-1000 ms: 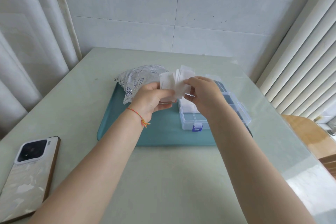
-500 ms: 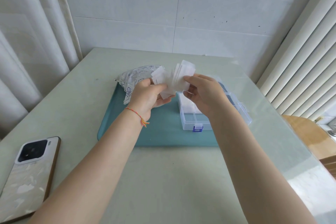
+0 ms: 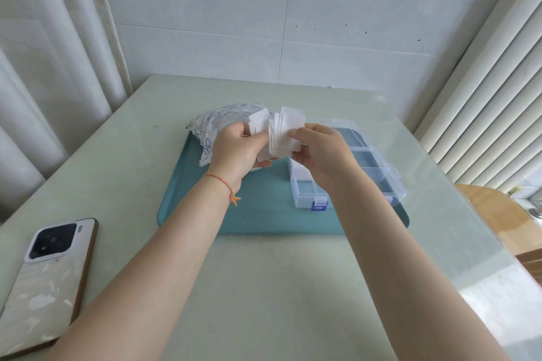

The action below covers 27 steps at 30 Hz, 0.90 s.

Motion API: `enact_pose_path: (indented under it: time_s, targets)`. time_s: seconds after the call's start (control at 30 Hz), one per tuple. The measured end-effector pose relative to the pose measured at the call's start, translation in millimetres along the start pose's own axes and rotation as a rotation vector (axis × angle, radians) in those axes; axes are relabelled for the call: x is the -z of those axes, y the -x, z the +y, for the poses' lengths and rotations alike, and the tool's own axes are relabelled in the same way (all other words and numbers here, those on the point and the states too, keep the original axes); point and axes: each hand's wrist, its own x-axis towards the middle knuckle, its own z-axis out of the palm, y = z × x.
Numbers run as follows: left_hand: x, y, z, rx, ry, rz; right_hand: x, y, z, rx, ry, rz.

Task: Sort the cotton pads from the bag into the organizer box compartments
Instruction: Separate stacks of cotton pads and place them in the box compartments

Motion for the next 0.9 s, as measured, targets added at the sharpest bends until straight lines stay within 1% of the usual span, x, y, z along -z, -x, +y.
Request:
enact_pose_path:
  time_s: [0.07,0.2,0.23,0.3,0.4,0.53,0.6,0.73,0.9]
  targets:
    - [0,0,0,0.010,0.026,-0.003,1,0,-2,0.008,-0.012,0.014]
    - [5,1,4,0.049,0.112,-0.060,15,-1,-16,0.049,-0.030,0.116]
    - [6,1,5,0.059,0.116,-0.080,20,-1,-20,0.070,-0.032,0.112]
    - [8,3,6,0.076,0.086,-0.147,26,2,-27,0.129,0.005,0.045]
    - [10,4,6,0.084,0.028,-0.288,27,6,-31,0.232,0.233,-0.055]
    - [11,5,6,0.095,0.074,-0.436,18,10,-28,0.326,0.696,-0.050]
    - [12,5,6,0.088,0.078,-0.502,14,10,-24,0.369,0.851,-0.058]
    - [13,5,6,0.075,0.100,-0.567,11,10,-21,0.374,0.965,-0.087]
    - [13,3,3,0.088,0.118,-0.548,14,10,-23,0.356,0.955,-0.084]
